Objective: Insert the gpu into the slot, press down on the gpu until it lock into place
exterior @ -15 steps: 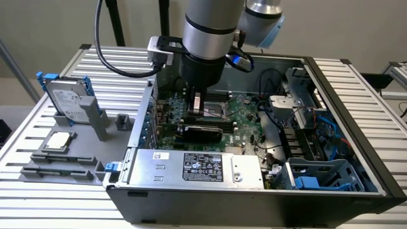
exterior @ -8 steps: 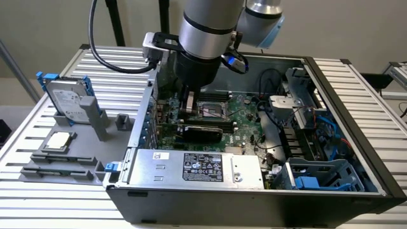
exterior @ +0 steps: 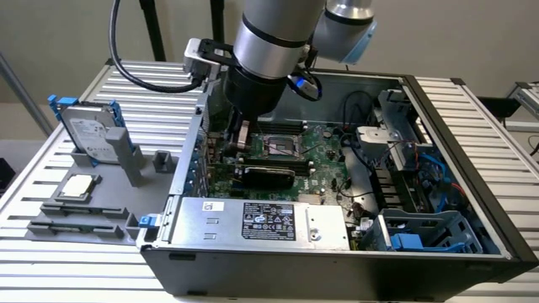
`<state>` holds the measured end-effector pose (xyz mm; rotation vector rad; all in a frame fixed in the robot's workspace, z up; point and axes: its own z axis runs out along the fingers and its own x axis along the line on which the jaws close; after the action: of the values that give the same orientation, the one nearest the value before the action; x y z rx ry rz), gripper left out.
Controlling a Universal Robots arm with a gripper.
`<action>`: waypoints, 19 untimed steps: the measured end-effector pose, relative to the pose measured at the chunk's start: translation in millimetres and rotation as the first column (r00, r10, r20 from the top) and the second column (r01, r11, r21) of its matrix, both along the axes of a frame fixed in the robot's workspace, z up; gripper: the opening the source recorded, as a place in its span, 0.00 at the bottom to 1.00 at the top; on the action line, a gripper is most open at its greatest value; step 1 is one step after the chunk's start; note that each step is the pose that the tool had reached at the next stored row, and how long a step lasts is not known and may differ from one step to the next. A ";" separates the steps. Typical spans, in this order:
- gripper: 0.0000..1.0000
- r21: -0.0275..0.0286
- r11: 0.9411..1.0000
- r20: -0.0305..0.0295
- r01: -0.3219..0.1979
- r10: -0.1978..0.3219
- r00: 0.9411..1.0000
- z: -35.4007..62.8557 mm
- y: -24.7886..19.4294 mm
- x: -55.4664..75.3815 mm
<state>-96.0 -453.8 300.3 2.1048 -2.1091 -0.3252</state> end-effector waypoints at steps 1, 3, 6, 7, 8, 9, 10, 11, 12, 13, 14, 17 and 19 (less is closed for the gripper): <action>0.11 -0.001 1.000 -0.002 -0.001 0.001 1.000 -0.7 0.0 -2.2; 0.11 -0.002 1.000 -0.004 -0.002 0.002 1.000 -2.2 0.0 -8.9; 0.11 -0.005 1.000 -0.006 -0.002 0.002 1.000 -4.8 0.0 -20.7; 0.11 -0.005 1.000 -0.006 -0.002 0.002 1.000 -5.0 -0.1 -22.7; 0.11 -0.006 1.000 -0.008 -0.002 0.002 1.000 -5.0 -0.4 -23.1; 0.11 -0.006 1.000 -0.010 -0.002 0.002 1.000 -5.1 -0.6 -23.1; 0.11 -0.006 1.000 -0.011 -0.002 0.002 1.000 -5.0 -1.0 -23.1; 0.11 -0.006 1.000 -0.013 -0.001 0.001 1.000 -5.0 -1.7 -23.2; 0.11 -0.007 1.000 -0.014 0.001 -0.001 1.000 -5.1 -1.9 -23.2; 0.11 -0.008 1.000 -0.014 0.004 -0.004 1.000 -5.0 -2.2 -23.2; 0.11 -0.009 1.000 -0.015 0.009 -0.009 1.000 -5.0 -2.3 -23.2; 0.11 -0.014 1.000 -0.015 0.026 -0.027 1.000 -5.1 -2.5 -23.2; 0.11 -0.018 0.999 -0.015 0.039 -0.039 0.999 -5.3 -2.5 -23.6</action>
<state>-119.6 -456.3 295.0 2.0476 -2.1385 -0.3246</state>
